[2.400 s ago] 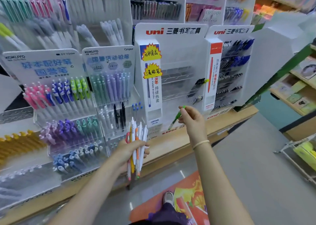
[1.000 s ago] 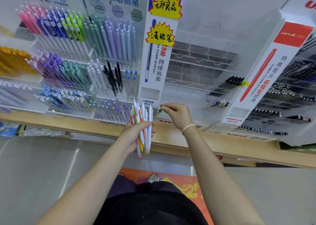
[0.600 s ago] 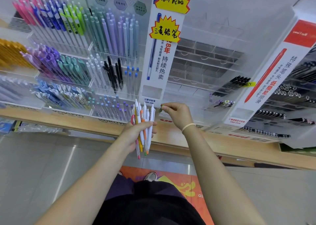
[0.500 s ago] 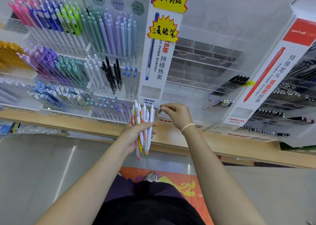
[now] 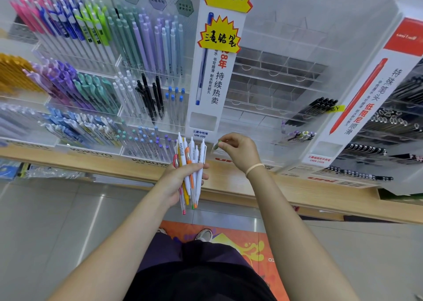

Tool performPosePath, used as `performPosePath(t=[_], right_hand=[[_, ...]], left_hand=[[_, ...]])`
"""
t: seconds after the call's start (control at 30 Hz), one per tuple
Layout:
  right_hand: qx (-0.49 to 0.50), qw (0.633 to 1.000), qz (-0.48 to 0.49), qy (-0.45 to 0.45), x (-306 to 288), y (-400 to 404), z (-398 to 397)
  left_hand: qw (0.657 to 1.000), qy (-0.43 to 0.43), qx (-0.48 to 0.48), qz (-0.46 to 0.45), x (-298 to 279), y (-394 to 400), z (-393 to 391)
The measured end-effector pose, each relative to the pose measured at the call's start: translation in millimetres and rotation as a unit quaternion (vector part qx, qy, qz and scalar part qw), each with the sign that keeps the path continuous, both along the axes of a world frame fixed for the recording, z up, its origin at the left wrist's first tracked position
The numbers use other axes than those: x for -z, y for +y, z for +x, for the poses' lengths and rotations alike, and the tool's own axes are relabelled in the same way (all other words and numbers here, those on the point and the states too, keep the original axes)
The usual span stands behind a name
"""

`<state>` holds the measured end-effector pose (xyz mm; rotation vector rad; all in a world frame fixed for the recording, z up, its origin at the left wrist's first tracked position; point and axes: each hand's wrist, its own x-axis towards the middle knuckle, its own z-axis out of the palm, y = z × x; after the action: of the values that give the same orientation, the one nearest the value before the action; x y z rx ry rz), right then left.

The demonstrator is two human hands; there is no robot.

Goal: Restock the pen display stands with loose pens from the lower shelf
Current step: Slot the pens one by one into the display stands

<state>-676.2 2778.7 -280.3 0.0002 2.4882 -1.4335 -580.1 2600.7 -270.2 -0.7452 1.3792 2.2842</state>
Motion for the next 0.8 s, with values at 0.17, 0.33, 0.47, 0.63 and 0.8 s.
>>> performPosePath(t=[0.17,0.33,0.47,0.63,0.8], right_hand=[[-0.004,1.0,0.01,0.006,-3.5,-9.7,-1.6],[0.0,1.0,0.014,0.01,-5.8,-7.8,-0.9],[0.014,0.999,0.0,0.038,-6.3,-5.9,1.4],[-0.016,0.999,0.025,0.033,-7.6,-5.1,7.6],[-0.022,0.998,0.059,0.017,-11.7,-10.1,0.7]], left_hand=[[1.0,-0.003,-0.005,-0.004,-1.7,-5.7,2.5],[1.0,-0.001,-0.008,-0.013,-3.0,-6.5,3.8],[1.0,0.0,-0.013,-0.01,-3.7,-5.6,4.4],[1.0,-0.001,-0.013,-0.01,-5.7,-3.6,3.4],[1.0,0.003,-0.002,0.001,-15.4,0.4,3.0]])
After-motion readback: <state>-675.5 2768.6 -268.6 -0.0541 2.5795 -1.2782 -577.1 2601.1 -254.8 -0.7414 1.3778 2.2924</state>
